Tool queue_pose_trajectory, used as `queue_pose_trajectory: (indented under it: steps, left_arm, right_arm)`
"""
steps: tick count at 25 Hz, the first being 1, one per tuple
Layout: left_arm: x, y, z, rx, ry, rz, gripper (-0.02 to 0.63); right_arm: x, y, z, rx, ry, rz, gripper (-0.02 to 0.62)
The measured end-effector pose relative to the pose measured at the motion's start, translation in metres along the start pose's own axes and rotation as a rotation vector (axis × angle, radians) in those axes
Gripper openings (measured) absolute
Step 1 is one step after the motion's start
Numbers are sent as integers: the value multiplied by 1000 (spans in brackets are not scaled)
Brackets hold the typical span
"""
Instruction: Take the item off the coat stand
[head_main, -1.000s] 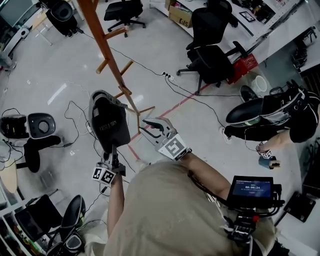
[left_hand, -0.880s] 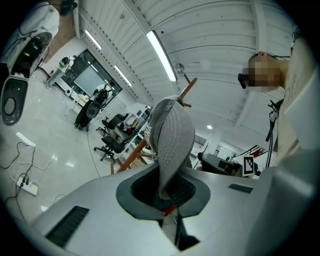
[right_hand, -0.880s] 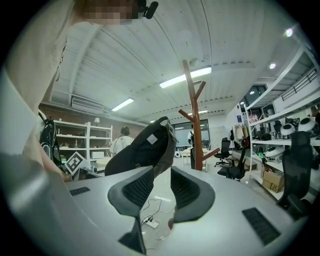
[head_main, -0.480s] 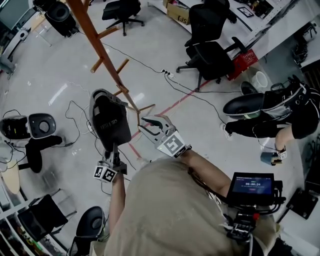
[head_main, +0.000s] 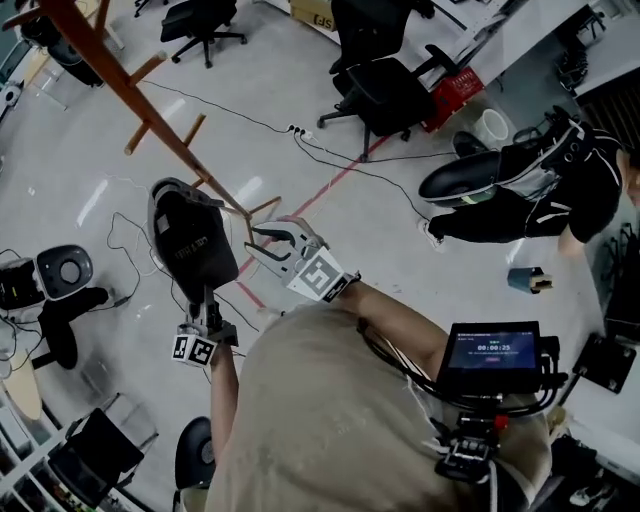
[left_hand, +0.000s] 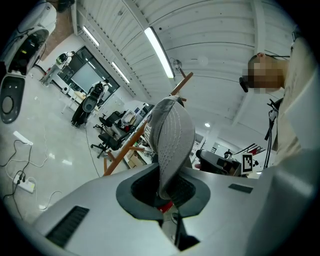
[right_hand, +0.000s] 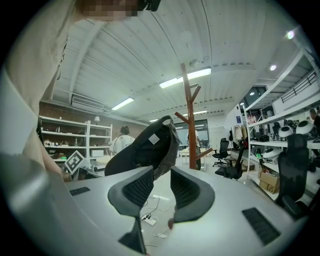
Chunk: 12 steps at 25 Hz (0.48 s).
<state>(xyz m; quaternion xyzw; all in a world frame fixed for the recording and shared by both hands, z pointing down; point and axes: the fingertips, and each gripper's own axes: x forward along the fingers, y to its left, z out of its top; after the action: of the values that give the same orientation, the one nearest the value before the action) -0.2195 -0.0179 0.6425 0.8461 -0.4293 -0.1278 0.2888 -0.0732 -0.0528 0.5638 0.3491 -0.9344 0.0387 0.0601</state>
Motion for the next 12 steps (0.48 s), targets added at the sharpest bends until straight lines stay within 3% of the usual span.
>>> queue_pose_trajectory:
  steps: [12]
  left_arm:
    - [46, -61, -37, 10, 57, -35, 34]
  right_arm:
    - [-64, -43, 2, 4, -10, -18, 111]
